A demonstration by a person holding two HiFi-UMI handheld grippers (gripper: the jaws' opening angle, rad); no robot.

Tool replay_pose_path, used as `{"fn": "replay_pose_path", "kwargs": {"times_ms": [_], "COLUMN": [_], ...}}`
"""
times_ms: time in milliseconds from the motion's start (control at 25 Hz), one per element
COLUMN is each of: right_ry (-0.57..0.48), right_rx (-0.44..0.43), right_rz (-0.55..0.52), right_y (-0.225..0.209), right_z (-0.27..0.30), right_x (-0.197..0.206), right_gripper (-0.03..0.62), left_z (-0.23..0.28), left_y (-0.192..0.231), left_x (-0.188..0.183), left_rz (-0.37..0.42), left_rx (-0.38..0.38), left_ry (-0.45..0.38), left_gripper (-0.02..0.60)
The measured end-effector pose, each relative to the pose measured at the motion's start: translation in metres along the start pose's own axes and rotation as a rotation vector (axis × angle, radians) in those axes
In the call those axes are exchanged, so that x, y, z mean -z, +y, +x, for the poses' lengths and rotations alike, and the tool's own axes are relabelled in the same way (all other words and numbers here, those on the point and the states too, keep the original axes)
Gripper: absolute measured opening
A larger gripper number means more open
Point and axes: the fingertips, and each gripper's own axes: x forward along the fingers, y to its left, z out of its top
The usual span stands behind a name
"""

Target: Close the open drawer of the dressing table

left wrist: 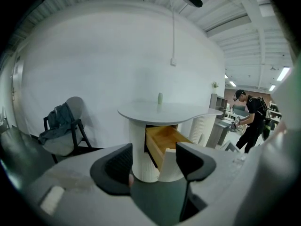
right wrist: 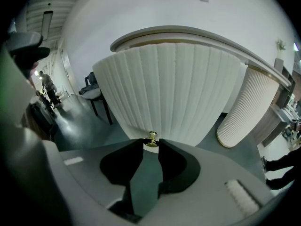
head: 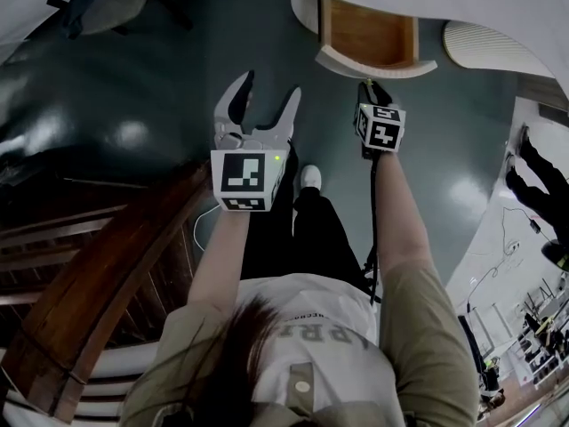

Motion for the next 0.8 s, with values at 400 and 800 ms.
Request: {"fn": "replay_pose_path", "kwargs": {"times_ms": [400, 800], "right_ry": [-0.052, -0.099], "right_rx": [0.008, 0.013], "right_rz": [0.000, 0.017], "right_y": [-0.003, -0.005], "right_z": [0.006, 0.013], "right_x": [-0.014, -0.022], "right_gripper": [0.106, 0.106], "left_z": [0.014, 0.025], "left_y": [0.008, 0.010], "left_x": [0.007, 0.024], "left_rz": [-0.005, -0.012], "left_rx": [0.002, -0.002], "left_ry": [0.013, 0.035], "left_gripper": [0.302, 0.302]}}
